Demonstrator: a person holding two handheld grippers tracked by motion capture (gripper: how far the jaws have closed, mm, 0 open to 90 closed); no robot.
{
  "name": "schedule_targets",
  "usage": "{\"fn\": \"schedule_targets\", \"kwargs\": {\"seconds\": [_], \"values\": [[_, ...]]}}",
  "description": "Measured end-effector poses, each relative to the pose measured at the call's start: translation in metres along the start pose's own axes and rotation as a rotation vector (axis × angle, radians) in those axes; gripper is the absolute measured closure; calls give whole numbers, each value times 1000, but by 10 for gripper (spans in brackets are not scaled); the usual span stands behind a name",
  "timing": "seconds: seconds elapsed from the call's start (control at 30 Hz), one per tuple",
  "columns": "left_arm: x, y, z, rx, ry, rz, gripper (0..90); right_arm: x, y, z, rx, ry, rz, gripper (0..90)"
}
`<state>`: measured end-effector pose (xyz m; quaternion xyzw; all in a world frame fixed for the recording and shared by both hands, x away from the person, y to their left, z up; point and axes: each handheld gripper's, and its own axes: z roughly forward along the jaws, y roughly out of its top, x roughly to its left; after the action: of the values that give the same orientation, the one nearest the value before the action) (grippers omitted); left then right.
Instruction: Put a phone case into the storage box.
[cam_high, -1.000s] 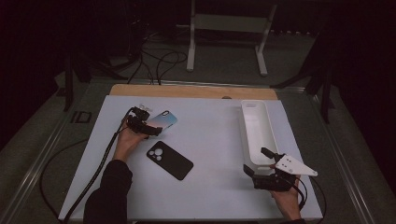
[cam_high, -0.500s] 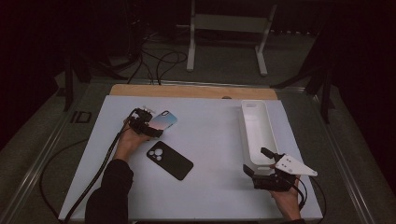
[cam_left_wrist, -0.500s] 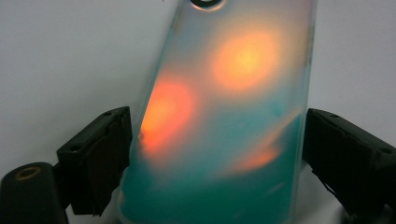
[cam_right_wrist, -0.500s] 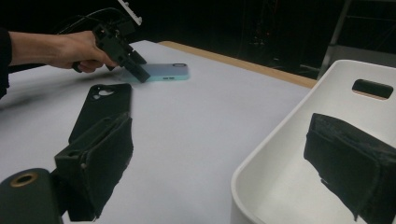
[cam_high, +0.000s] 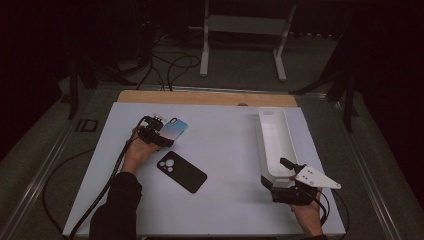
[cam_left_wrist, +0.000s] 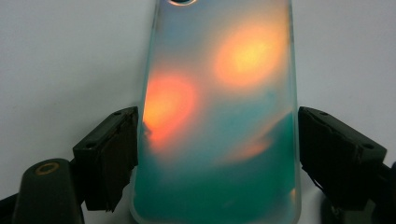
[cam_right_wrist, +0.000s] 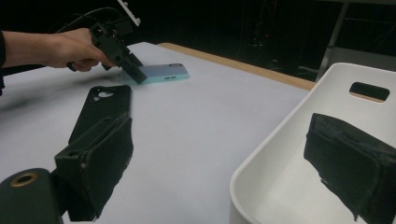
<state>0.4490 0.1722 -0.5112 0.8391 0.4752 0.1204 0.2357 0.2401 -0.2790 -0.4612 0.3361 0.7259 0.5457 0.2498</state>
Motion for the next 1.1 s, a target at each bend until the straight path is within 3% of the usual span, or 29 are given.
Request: {"fn": "schedule_targets", "kwargs": {"seconds": [0.33,0.87,1.1], "values": [[-2,4,-24,-98,-9,-17,169,0,1,1,-2,2,1,81],[-29,0,-74,-226,3,86,169,3,3,6,22,7,1,81],[-51,-10,-98,-293,-20,128,169,3,7,9,35,18,-3,80]]}}
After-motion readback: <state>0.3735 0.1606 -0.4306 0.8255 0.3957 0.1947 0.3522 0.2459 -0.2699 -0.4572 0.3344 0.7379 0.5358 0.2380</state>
